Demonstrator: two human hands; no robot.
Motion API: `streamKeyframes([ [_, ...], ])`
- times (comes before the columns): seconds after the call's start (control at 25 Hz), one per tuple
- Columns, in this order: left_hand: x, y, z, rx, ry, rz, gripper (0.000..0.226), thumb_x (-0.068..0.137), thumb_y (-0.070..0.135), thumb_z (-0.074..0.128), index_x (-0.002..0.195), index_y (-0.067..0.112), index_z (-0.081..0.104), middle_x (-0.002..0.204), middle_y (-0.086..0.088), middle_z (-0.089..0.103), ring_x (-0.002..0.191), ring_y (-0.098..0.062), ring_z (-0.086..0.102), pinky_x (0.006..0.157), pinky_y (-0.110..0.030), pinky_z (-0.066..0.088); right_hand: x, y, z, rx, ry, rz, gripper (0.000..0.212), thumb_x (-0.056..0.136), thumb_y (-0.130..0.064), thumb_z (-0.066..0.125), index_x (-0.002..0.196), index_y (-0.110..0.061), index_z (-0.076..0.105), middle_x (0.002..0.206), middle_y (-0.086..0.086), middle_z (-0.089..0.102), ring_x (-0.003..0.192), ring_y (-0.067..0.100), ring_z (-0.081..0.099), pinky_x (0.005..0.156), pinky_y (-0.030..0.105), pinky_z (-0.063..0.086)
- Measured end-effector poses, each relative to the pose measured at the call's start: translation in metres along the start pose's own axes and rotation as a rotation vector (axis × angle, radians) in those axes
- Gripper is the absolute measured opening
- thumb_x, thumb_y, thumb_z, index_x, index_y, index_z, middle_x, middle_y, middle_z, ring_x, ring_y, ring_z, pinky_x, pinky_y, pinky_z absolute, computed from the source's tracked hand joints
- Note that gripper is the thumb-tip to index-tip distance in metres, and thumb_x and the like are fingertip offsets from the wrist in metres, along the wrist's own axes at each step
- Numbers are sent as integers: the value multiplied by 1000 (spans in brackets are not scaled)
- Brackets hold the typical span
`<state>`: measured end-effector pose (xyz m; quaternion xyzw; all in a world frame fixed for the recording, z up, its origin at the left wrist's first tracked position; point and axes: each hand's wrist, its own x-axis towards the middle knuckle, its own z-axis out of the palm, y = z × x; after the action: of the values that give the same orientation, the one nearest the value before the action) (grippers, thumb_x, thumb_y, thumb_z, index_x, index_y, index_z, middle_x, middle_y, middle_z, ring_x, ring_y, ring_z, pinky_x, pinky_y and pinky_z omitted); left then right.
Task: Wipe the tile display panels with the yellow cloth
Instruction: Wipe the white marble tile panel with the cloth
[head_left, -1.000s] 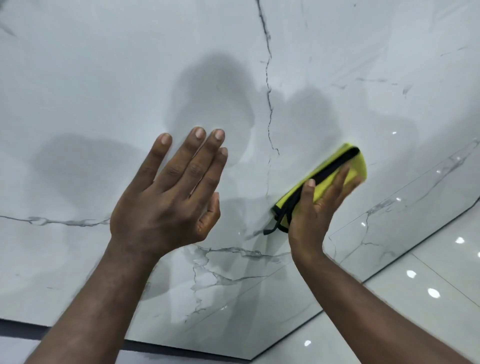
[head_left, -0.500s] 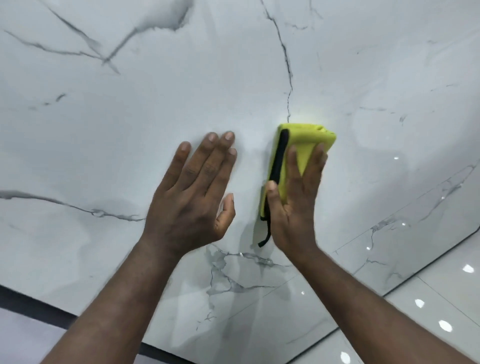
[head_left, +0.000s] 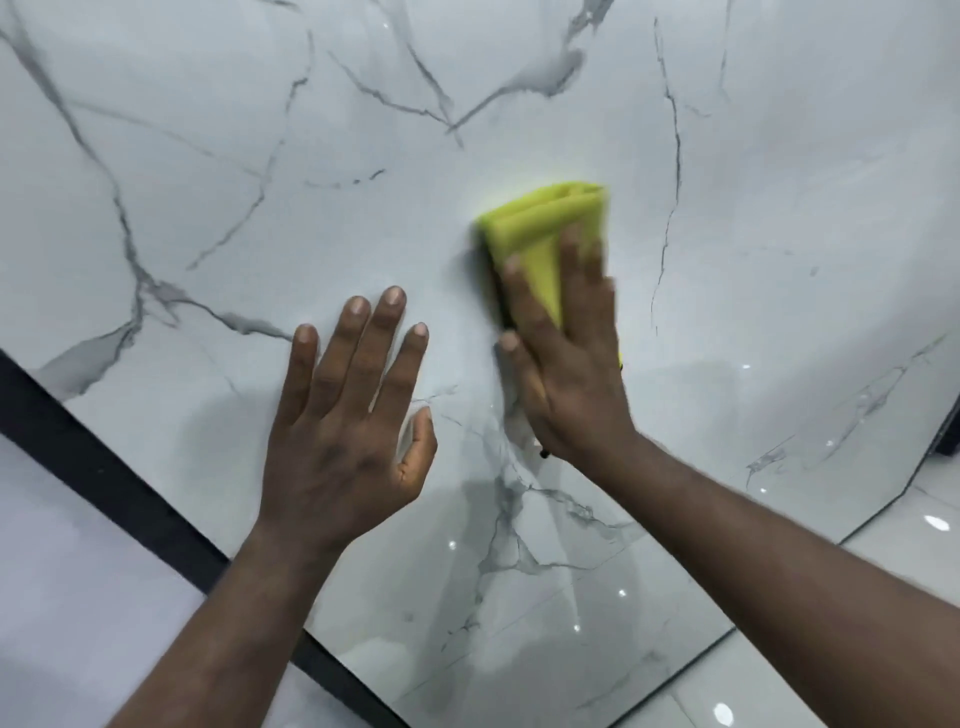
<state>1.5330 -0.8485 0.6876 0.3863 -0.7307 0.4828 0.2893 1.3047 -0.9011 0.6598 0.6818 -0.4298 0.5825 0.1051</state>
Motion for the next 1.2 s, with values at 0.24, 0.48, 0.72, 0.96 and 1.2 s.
streamKeyframes([
  [0.24,-15,-12,1,-46,71,63,63,100,24,63,158,2,52,169,-17,42,159,-35,37,129,-58,32,-2,-27,13,191,238,530,59,115,-26,45,169,-16,23,177,14,-7,165,31,-9,132,57,4],
  [0.48,-24,-13,10,52,64,217,61,103,25,58,159,3,51,170,-14,41,157,-31,41,126,-56,38,-63,-24,37,250,217,662,62,115,-30,45,170,-26,18,178,3,-13,164,16,-10,133,48,9],
  [0.72,-29,-15,13,90,-47,339,64,106,27,51,165,3,41,174,-15,34,161,-32,34,130,-56,30,-118,-24,66,267,304,829,65,114,-29,47,170,-26,16,178,-2,-13,164,11,-6,133,48,14],
  [0.96,-29,-13,12,89,-84,336,66,104,26,51,165,2,41,173,-17,35,161,-34,34,130,-58,30,-147,-44,76,279,315,894,61,114,-28,47,167,-39,18,178,-9,-9,162,2,-2,129,22,16],
  [1.2,-28,-12,11,109,-84,355,66,104,28,52,164,1,42,172,-18,36,160,-35,35,129,-60,31,-157,-42,73,306,283,927,66,112,-26,52,166,-42,18,178,-12,-8,161,0,-1,127,17,17],
])
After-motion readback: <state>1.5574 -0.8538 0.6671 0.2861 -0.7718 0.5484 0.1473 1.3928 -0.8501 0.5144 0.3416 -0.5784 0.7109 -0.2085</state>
